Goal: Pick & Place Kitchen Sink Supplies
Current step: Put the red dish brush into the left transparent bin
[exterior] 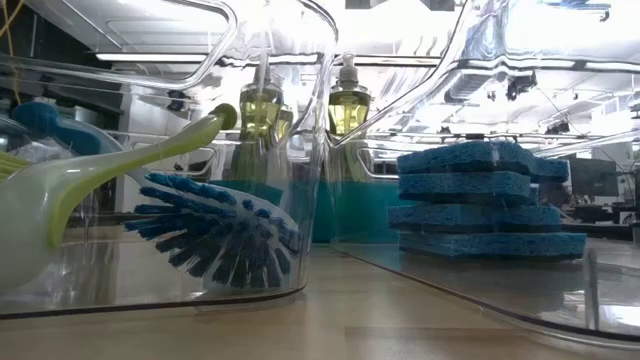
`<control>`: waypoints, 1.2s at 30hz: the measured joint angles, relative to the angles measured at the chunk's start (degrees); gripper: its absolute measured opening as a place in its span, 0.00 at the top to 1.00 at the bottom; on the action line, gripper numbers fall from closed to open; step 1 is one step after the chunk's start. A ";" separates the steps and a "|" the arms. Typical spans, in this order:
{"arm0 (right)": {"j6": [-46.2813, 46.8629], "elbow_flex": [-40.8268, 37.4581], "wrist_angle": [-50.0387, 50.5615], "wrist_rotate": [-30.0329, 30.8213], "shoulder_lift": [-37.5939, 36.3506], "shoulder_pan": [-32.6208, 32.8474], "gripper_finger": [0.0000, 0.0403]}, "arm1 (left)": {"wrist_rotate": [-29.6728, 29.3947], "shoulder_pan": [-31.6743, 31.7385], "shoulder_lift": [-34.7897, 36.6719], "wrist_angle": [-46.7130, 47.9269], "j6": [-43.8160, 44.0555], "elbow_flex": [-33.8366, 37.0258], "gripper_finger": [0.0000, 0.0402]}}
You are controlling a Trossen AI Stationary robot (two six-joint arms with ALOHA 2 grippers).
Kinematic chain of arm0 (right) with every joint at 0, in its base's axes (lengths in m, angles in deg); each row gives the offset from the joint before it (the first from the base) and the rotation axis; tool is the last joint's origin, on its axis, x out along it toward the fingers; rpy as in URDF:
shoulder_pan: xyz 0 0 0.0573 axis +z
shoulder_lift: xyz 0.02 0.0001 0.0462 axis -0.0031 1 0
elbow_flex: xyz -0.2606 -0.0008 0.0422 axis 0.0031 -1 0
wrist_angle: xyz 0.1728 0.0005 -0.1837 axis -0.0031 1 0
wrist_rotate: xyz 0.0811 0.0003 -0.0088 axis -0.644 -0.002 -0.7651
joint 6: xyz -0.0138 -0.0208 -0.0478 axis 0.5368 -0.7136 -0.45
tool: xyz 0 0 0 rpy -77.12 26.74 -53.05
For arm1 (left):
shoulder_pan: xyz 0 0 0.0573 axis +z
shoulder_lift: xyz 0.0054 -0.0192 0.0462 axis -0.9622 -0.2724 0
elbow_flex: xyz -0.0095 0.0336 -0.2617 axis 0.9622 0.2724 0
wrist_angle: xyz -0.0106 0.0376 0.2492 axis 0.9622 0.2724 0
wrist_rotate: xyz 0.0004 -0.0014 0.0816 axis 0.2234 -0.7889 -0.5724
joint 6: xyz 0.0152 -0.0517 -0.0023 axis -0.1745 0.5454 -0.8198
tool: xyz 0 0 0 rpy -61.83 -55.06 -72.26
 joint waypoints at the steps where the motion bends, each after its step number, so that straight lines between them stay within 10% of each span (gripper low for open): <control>1: 0.55 0.00 0.41 0.15 -0.31 0.17 0.50 | -0.44 -0.62 0.16 -0.26 1.16 1.24 0.91; 19: 6.98 0.02 6.96 0.82 -0.69 0.78 0.50 | 3.63 -7.59 9.62 -42.33 18.79 39.72 0.91; 36: 9.76 -0.89 10.56 12.10 -0.64 9.10 0.50 | -11.75 -14.13 16.33 -65.04 40.89 65.68 0.91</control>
